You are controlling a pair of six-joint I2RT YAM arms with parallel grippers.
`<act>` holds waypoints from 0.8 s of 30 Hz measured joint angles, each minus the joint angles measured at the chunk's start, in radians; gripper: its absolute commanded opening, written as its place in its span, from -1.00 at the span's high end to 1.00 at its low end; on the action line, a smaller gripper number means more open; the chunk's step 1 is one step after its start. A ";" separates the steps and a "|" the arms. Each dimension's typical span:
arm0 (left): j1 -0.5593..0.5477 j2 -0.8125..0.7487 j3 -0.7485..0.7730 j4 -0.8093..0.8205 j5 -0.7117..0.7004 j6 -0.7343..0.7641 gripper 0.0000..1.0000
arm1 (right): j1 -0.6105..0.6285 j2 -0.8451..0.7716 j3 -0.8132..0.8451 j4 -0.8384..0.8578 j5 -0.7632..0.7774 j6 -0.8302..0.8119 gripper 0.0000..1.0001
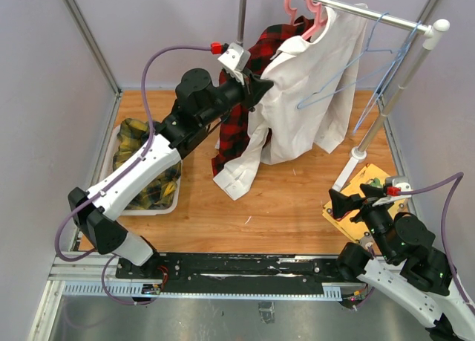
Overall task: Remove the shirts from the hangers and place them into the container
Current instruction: Pick up the hanger from the clothesline.
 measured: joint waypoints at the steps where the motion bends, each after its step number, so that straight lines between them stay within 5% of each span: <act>1: 0.000 -0.009 -0.016 0.018 -0.002 -0.004 0.99 | 0.000 0.000 0.000 -0.002 0.000 0.001 -0.97; 9: 0.000 -0.077 -0.137 0.077 -0.002 -0.035 0.99 | 0.000 -0.001 0.000 -0.031 0.007 0.005 -0.97; 24: 0.000 -0.678 -0.851 0.068 -0.010 -0.174 0.99 | 0.000 -0.007 -0.009 0.005 -0.005 -0.003 -0.97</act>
